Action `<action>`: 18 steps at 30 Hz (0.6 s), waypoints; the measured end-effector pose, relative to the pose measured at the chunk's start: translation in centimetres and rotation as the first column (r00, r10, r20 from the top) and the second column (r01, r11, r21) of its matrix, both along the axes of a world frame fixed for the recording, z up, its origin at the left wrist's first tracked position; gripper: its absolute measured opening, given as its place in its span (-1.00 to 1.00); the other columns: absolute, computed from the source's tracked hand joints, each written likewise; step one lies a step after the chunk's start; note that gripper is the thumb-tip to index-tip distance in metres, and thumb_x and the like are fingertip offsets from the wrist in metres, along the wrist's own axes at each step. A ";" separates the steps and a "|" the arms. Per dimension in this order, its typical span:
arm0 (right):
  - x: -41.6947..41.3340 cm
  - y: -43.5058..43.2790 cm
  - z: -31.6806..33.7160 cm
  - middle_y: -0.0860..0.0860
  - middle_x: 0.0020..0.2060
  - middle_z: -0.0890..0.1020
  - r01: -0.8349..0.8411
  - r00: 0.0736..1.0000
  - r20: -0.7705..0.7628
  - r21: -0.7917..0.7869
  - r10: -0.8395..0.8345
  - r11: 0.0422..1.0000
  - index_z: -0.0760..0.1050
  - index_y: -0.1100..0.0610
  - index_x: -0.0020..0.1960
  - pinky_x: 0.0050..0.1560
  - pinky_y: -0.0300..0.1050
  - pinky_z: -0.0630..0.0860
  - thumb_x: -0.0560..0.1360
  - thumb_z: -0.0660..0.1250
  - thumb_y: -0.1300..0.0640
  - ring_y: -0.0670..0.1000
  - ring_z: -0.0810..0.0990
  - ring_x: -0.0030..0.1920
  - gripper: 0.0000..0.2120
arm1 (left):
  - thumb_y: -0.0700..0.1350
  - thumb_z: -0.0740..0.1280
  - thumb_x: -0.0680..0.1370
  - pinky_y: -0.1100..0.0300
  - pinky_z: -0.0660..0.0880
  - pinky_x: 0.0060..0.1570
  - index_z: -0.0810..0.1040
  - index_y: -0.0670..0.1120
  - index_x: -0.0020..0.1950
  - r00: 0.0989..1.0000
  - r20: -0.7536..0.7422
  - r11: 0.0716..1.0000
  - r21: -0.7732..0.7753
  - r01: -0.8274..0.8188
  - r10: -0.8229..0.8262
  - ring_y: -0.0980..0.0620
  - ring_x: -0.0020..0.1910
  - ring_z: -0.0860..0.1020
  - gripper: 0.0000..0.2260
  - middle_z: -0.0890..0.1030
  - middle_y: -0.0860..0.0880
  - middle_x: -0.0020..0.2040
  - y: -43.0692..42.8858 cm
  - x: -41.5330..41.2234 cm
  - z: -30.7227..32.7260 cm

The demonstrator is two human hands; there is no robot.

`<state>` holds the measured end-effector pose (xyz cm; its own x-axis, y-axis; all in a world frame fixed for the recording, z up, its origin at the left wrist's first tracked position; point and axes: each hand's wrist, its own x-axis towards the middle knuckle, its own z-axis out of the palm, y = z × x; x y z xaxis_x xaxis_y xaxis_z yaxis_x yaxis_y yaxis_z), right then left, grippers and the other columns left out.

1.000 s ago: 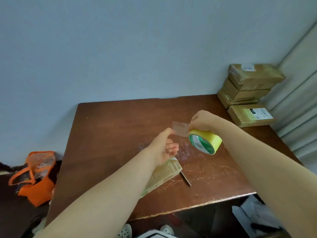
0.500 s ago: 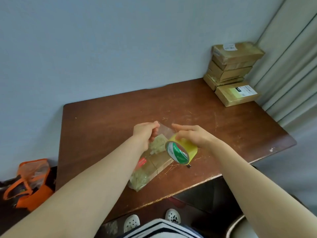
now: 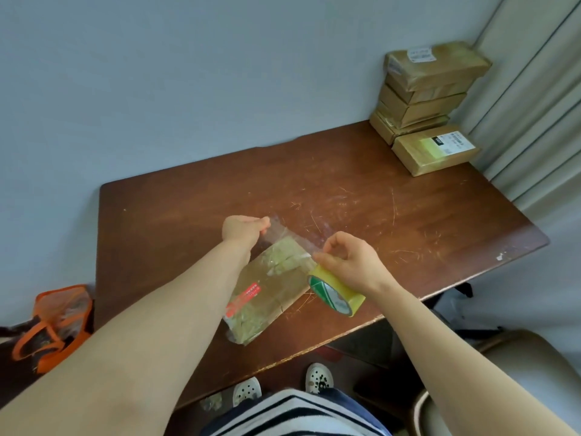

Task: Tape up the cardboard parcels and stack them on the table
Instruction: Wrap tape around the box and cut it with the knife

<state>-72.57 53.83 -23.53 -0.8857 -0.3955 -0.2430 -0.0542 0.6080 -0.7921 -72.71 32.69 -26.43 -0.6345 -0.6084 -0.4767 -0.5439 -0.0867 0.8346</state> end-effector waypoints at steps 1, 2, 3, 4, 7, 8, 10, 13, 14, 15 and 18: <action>0.2 0.0 -0.2 -0.12 -0.16 0.61 -0.013 1.000 -0.009 0.029 0.014 0.999 0.45 -0.07 -0.21 -0.29 -0.25 0.53 0.45 0.39 -0.07 -0.09 0.59 -0.20 -0.85 | -0.16 0.45 0.47 0.20 0.30 -0.15 0.66 -0.19 -0.17 1.000 0.007 1.000 -0.015 -0.003 0.004 0.10 -0.47 0.36 -0.90 0.55 -0.01 -0.38 -0.1 0.1 -0.3; 0.3 -0.1 -0.4 -0.14 -0.16 0.62 -0.031 0.999 -0.033 0.080 0.034 0.996 0.45 -0.09 -0.21 -0.24 -0.16 0.56 0.46 0.36 -0.07 -0.07 0.60 -0.17 -0.87 | -0.15 0.45 0.48 0.20 0.31 -0.15 0.67 -0.18 -0.17 1.000 0.015 1.000 -0.027 -0.002 0.002 0.10 -0.47 0.36 -0.90 0.55 0.00 -0.38 -0.2 0.1 -0.7; 0.5 -0.1 -0.6 -0.15 -0.18 0.62 -0.049 0.996 -0.062 0.149 0.059 0.988 0.45 -0.11 -0.21 -0.22 -0.10 0.57 0.48 0.33 -0.08 -0.06 0.60 -0.17 -0.88 | -0.14 0.44 0.48 0.20 0.32 -0.15 0.67 -0.18 -0.16 1.000 0.026 0.999 -0.036 0.010 -0.009 0.11 -0.45 0.37 -0.89 0.56 0.01 -0.38 -0.2 0.3 -1.0; 0.7 0.0 -0.9 -0.16 -0.22 0.61 -0.058 0.993 -0.090 0.221 0.080 0.973 0.45 -0.13 -0.20 -0.24 -0.10 0.56 0.49 0.30 -0.09 -0.06 0.60 -0.19 -0.88 | -0.13 0.44 0.49 0.21 0.34 -0.15 0.67 -0.17 -0.16 0.999 0.034 0.999 -0.037 0.024 -0.023 0.11 -0.43 0.39 -0.88 0.56 0.02 -0.37 -0.1 0.5 -1.4; 1.3 -0.3 -1.7 -0.15 -0.30 0.57 -0.035 0.987 -0.140 0.322 0.084 0.946 0.45 -0.13 -0.20 -0.35 -0.21 0.44 0.50 0.26 -0.09 -0.06 0.55 -0.24 -0.88 | -0.13 0.44 0.49 0.20 0.37 -0.13 0.67 -0.18 -0.13 0.999 0.032 1.000 -0.022 0.017 -0.016 0.15 -0.34 0.47 -0.88 0.58 0.01 -0.34 -0.1 0.7 -2.2; 1.4 -0.5 -2.0 -0.13 -0.32 0.57 -0.025 0.984 -0.158 0.339 0.083 0.940 0.47 -0.11 -0.20 -0.38 -0.24 0.39 0.50 0.26 -0.07 -0.05 0.52 -0.27 -0.88 | -0.13 0.44 0.49 0.19 0.37 -0.11 0.67 -0.18 -0.13 0.999 0.037 1.000 -0.026 0.015 -0.014 0.16 -0.32 0.48 -0.88 0.59 0.01 -0.33 -0.2 0.7 -2.4; 1.5 -1.0 -2.4 -0.11 -0.32 0.58 -0.017 0.978 -0.184 0.378 0.093 0.925 0.50 -0.07 -0.17 -0.41 -0.25 0.33 0.51 0.25 -0.04 -0.04 0.49 -0.30 -0.89 | -0.12 0.43 0.50 0.18 0.38 -0.07 0.67 -0.17 -0.15 0.999 0.047 0.999 -0.035 0.016 -0.015 0.17 -0.29 0.48 -0.88 0.59 0.02 -0.32 -0.3 0.6 -2.8; 1.4 -1.6 -2.9 -0.07 -0.31 0.57 -0.034 0.974 -0.184 0.445 0.129 0.895 0.49 -0.01 -0.14 -0.41 -0.25 0.31 0.51 0.20 0.03 -0.01 0.50 -0.30 -0.88 | -0.12 0.42 0.51 0.18 0.37 -0.06 0.66 -0.16 -0.19 0.998 0.055 0.999 -0.039 0.025 -0.023 0.19 -0.27 0.47 -0.87 0.60 0.04 -0.30 -0.5 0.6 -3.3; 1.5 -1.7 -3.1 -0.06 -0.32 0.56 -0.042 0.972 -0.184 0.469 0.144 0.882 0.48 0.00 -0.15 -0.41 -0.24 0.31 0.50 0.18 0.05 0.00 0.50 -0.30 -0.87 | -0.11 0.42 0.51 0.17 0.37 -0.05 0.66 -0.16 -0.19 0.997 0.065 0.999 -0.040 0.037 -0.035 0.17 -0.26 0.47 -0.86 0.60 0.04 -0.29 -0.5 0.5 -3.5; 1.6 -1.8 -3.3 -0.06 -0.33 0.55 -0.047 0.971 -0.181 0.492 0.155 0.869 0.46 0.02 -0.17 -0.41 -0.24 0.31 0.50 0.17 0.07 0.02 0.49 -0.31 -0.87 | -0.11 0.42 0.51 0.16 0.37 -0.05 0.66 -0.16 -0.18 0.996 0.076 0.998 -0.042 0.050 -0.047 0.15 -0.24 0.48 -0.86 0.61 0.03 -0.28 -0.5 0.5 -3.7; 1.8 -2.1 -4.0 -0.06 -0.32 0.52 -0.065 0.979 -0.129 0.527 0.155 0.848 0.40 0.02 -0.19 -0.38 -0.22 0.32 0.50 0.15 0.09 0.03 0.48 -0.30 -0.90 | -0.09 0.41 0.52 0.16 0.38 -0.06 0.66 -0.16 -0.16 0.992 0.094 0.995 -0.059 0.085 -0.080 0.11 -0.22 0.50 -0.85 0.63 0.01 -0.21 -0.3 0.4 -4.5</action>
